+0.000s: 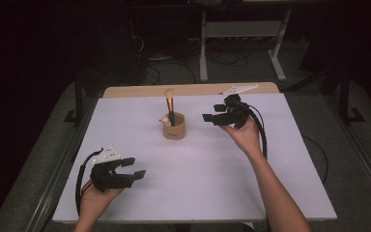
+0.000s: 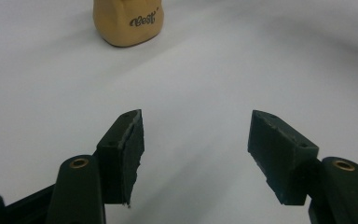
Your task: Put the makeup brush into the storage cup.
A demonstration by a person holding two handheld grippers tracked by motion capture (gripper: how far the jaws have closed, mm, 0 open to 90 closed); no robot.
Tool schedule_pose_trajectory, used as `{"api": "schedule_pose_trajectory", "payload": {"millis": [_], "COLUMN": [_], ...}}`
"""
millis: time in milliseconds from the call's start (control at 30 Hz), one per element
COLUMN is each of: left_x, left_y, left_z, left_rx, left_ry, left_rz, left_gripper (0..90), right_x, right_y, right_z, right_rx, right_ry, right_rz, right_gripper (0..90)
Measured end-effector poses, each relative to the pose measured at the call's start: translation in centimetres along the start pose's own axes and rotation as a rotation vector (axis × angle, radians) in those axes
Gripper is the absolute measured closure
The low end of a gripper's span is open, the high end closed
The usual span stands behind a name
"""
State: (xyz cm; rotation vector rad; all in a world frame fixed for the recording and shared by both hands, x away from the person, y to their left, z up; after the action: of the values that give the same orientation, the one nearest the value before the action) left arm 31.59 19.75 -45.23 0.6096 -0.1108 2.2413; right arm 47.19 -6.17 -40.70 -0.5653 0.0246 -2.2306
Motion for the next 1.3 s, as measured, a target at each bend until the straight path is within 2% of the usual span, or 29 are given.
{"api": "schedule_pose_trajectory", "payload": {"millis": [367,433,600,867,967,1300], "left_x": [0.0,0.0,0.0,0.1,0.1,0.4], "left_y": [-0.1,-0.1,-0.2,-0.4,-0.5,-0.7], "left_z": [0.0,-0.1,0.0,0.1,0.0,0.0], "left_rx": [-0.004,0.003,0.004,-0.005,0.008,0.002], "left_ry": [-0.003,-0.003,0.006,0.009,0.014,0.007], "left_rz": [0.005,0.005,0.005,0.012,0.017,0.023], "left_gripper": [33.7,33.3,31.7,29.7,28.9,27.5], "right_x": [2.1,2.3,2.8,3.6,4.0,5.6], "right_y": [0.4,0.5,0.5,0.3,0.3,0.1], "right_z": [-0.8,-0.9,-1.4,-2.5,-3.1,-4.7], "right_rx": [-0.007,0.008,0.007,-0.005,-0.018,-0.013], "right_ry": [0.015,0.019,0.02,0.013,0.009,0.004], "right_rz": [-0.014,-0.018,-0.019,-0.013,-0.01,-0.012], "right_gripper": [27.0,26.6,25.6,25.0,24.6,24.6]}}
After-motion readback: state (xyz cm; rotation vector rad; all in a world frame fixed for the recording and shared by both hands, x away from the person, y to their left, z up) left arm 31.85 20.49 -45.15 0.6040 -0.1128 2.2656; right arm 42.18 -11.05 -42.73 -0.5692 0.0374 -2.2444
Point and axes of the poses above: each handheld gripper's, and its own axes: x roughly backward along the jaws, z roughly out of its top, y roughly to its right, the point moved 10 cm from there along -x, roughly forward along the jaws, and after that the axes turned 10 degrees about y, right-handed, at the moved point
